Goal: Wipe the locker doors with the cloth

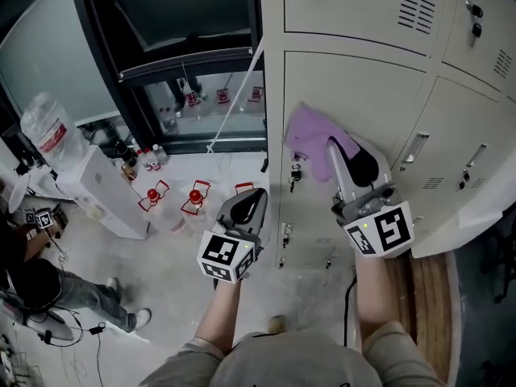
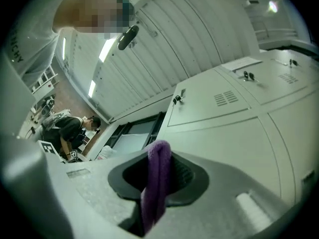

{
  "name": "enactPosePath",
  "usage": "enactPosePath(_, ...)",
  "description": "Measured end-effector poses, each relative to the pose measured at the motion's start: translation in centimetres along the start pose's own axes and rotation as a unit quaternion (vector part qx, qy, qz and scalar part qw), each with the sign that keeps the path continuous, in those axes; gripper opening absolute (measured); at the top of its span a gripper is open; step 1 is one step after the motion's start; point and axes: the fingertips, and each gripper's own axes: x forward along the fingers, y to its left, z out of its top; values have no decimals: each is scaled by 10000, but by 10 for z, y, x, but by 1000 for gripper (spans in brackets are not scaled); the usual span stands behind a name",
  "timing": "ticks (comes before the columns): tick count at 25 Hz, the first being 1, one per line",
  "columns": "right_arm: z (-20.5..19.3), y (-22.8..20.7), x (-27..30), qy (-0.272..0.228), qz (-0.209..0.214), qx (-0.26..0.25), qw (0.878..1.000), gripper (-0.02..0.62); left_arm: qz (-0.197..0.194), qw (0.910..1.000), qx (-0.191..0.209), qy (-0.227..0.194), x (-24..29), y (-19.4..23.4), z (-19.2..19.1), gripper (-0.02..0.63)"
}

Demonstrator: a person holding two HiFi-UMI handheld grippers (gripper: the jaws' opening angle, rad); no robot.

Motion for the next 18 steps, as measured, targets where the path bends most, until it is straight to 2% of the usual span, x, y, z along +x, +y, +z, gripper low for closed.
enactPosePath(5, 32, -7, 51, -124, 119, -765, 9969, 61, 35, 9998, -98, -182, 14, 4, 20, -2)
enactPosePath(8, 42, -11, 76, -65, 47, -1225, 9924, 61, 100, 9997, -50, -206, 20, 7, 27, -2)
enactPosePath(11, 42, -11, 95, 214, -80, -1881, 9819, 61, 156, 9996, -33, -242, 23, 11, 32, -2)
enactPosePath(14, 31, -11, 109, 670, -218, -2552, 9643, 61, 272, 9992, -66, -286, 25, 18, 35, -2)
enactPosePath(16, 28, -11, 115, 683, -281, -2808, 9569, 60, 313, 9990, -76, -303, 27, 20, 36, -2)
enactPosePath(18, 29, -13, 117, 629, -300, -2880, 9551, 60, 329, 9989, -66, -317, 29, 20, 37, -2)
